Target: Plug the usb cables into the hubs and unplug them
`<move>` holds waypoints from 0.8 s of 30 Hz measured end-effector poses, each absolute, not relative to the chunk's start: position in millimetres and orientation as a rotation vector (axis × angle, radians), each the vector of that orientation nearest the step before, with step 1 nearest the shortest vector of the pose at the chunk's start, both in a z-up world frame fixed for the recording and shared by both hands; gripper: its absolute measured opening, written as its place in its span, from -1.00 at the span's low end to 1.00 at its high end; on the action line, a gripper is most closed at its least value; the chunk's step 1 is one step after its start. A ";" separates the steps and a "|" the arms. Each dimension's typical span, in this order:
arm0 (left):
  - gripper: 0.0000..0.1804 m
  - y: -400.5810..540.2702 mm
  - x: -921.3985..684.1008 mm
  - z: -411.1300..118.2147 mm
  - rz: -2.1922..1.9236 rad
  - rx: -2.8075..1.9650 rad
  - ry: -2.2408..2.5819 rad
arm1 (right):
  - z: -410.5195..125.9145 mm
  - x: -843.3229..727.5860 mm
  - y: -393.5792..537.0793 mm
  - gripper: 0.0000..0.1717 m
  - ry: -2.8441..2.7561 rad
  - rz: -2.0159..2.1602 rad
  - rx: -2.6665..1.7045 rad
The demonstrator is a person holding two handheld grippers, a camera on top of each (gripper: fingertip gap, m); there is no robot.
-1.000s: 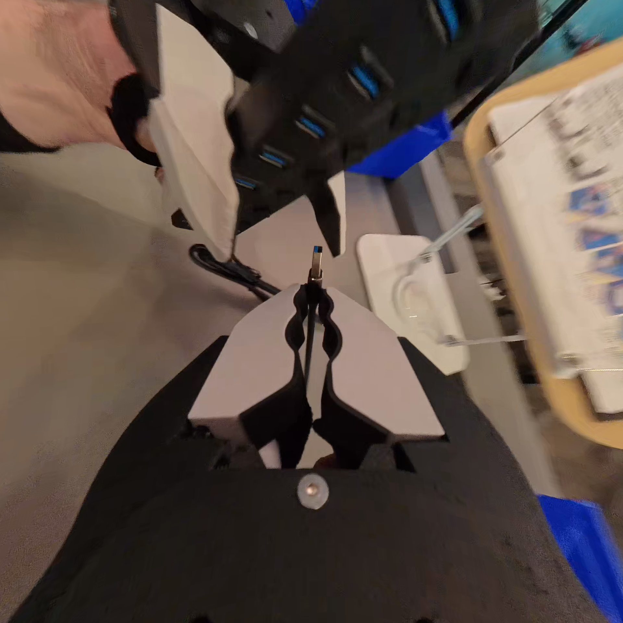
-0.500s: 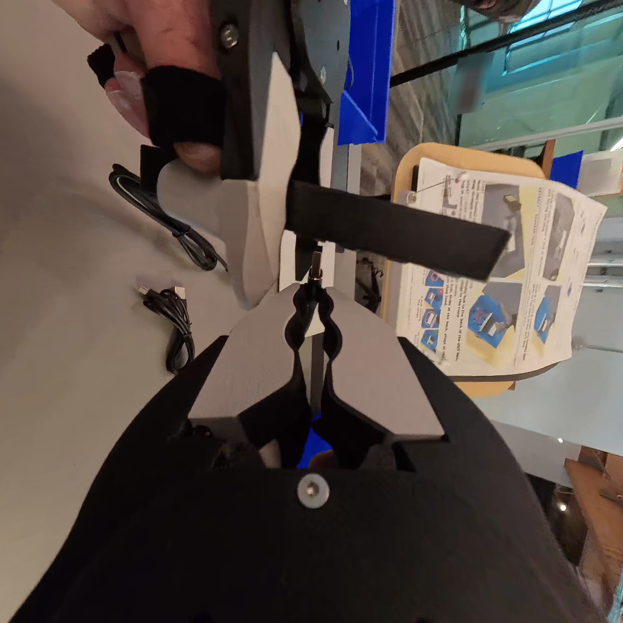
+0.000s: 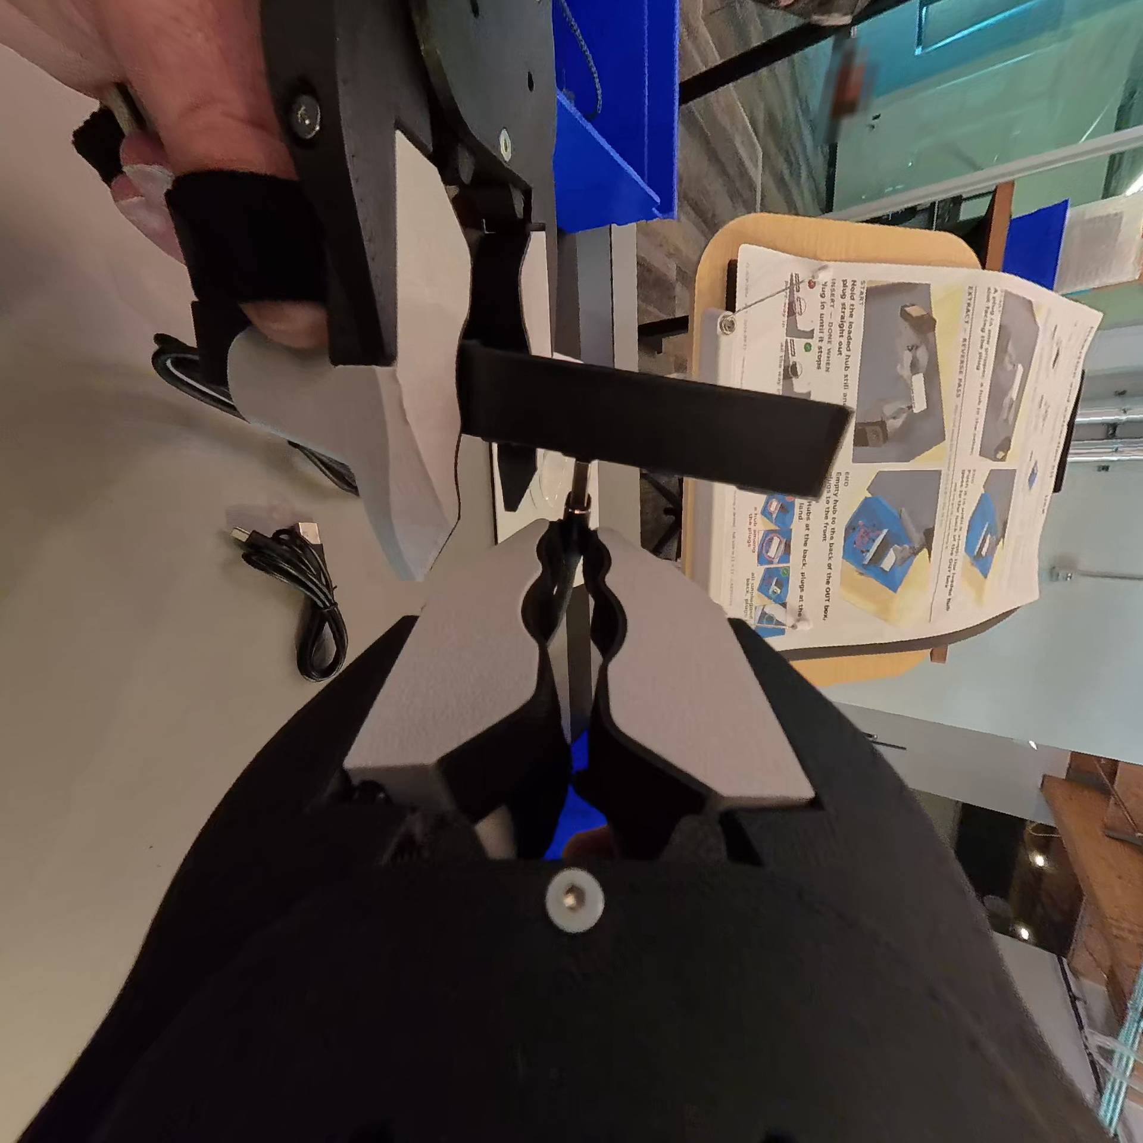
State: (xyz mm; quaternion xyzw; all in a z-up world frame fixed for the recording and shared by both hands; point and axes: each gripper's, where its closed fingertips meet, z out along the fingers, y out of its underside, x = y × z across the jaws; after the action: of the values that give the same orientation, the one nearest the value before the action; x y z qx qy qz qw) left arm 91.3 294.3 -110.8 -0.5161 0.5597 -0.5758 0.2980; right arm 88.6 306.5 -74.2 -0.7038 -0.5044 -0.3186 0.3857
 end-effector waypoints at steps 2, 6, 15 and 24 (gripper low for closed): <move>-0.26 294.5 92.0 -111.1 -1.530 -1.377 1.485 | -73.9 89.3 306.9 -0.94 -1.280 -0.818 -1.802; -0.26 297.1 91.9 -111.0 -1.512 -1.382 1.474 | -74.3 86.8 306.2 -0.93 -1.279 -0.852 -1.809; -0.26 301.4 91.5 -119.9 -1.446 -1.454 1.498 | -73.6 85.8 310.2 -0.93 -1.320 -0.958 -1.774; -0.26 302.8 94.2 -124.5 -1.430 -1.487 1.494 | -77.5 85.4 312.8 -0.94 -1.352 -0.996 -1.737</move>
State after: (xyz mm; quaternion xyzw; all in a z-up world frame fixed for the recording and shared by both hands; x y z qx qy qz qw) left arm 94.2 302.8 -124.5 -0.5581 0.5609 -0.5369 0.2927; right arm 85.4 312.8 -77.5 -0.6723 -0.5231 -0.3855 0.3548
